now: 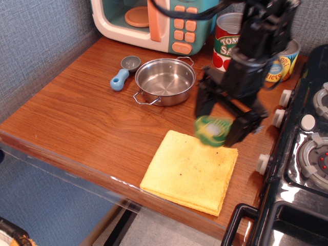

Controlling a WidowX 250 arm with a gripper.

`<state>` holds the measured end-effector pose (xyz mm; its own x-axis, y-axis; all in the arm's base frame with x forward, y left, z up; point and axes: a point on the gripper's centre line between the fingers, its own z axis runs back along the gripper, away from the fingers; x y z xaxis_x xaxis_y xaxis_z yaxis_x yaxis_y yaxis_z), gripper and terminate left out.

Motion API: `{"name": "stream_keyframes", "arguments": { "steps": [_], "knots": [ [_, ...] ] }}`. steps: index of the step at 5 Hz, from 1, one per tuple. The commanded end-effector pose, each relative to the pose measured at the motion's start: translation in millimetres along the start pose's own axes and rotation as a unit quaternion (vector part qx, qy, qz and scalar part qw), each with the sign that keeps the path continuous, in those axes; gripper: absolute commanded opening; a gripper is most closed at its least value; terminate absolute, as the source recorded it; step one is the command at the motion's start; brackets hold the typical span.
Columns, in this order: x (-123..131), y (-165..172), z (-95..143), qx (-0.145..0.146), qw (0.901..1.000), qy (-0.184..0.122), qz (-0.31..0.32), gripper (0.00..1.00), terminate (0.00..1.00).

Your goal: Move the green pepper onto the yellow towel

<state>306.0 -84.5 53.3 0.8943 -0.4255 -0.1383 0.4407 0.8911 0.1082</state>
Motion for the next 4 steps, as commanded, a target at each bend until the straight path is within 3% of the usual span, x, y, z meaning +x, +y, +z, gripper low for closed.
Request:
{"name": "stream_keyframes", "arguments": {
  "steps": [1, 2, 3, 4],
  "knots": [
    [-14, 23, 25, 0.013, 0.9987, -0.042, 0.026, 1.00, 0.00],
    [-63, 58, 39, 0.032, 0.9938, -0.085, 0.064, 1.00, 0.00],
    [-87, 101, 52, 0.019, 0.9734, -0.155, 0.167, 1.00, 0.00],
    [-93, 128, 40, -0.013, 0.9661, -0.149, 0.210, 1.00, 0.00]
  ]
}}
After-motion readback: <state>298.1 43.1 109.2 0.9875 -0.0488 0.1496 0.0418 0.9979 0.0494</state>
